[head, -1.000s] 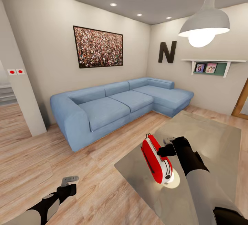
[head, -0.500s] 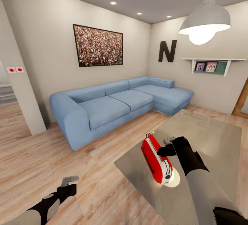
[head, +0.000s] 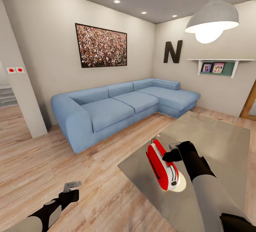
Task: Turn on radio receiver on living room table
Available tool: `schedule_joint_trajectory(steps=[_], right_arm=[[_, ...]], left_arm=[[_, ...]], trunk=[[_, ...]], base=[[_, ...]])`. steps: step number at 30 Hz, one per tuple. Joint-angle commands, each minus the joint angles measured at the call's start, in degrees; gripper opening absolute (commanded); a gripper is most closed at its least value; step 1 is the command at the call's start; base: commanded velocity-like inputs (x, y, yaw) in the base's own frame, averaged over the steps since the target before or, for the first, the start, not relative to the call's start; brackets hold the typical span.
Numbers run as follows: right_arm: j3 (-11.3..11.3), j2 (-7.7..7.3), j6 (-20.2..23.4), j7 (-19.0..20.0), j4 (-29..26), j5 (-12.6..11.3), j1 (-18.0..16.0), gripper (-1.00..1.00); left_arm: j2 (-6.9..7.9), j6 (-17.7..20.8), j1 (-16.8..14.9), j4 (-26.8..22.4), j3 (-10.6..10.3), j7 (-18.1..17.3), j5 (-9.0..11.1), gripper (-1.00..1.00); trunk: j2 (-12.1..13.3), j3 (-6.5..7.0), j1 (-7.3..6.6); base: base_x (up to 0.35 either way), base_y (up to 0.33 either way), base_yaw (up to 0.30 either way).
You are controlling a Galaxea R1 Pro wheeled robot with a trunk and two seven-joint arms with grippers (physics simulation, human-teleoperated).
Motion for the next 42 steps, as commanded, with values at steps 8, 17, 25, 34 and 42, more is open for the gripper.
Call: schedule_joint_trajectory(steps=[8,17,25,34,42], right_arm=[[-0.01,0.00,0.02,-0.05,1.02,-0.23,-0.02,-1.00],[0.08,0.00,0.02,0.39,1.07,-0.15,-0.01,-1.00],[0.08,0.00,0.02,0.41,1.07,-0.14,0.00,-1.00],[0.14,0.00,0.02,0.15,1.08,-0.17,-0.01,-1.00],[0.17,0.00,0.02,-0.02,1.11,-0.14,-0.02,-1.00]], left_arm=[[0.00,-0.01,0.00,0.00,0.00,0.00,0.01,-1.00],[-0.01,-0.01,-0.02,0.00,0.00,0.06,0.00,-1.00],[0.08,-0.01,0.00,0.00,0.00,0.15,0.00,-1.00],[0.00,-0.01,-0.02,0.00,0.00,0.17,-0.04,-1.00],[0.00,-0.01,0.00,0.00,0.00,0.18,-0.09,-1.00]], trunk=[[0.00,0.01,0.00],[-1.21,-0.53,0.66],[-4.42,-1.97,2.41],[-8.03,-3.58,4.39],[-11.23,-5.02,6.15]], base=[[0.000,0.000,0.000],[0.000,0.000,0.000],[0.000,0.000,0.000],[0.000,0.000,0.000],[0.000,0.000,0.000]])
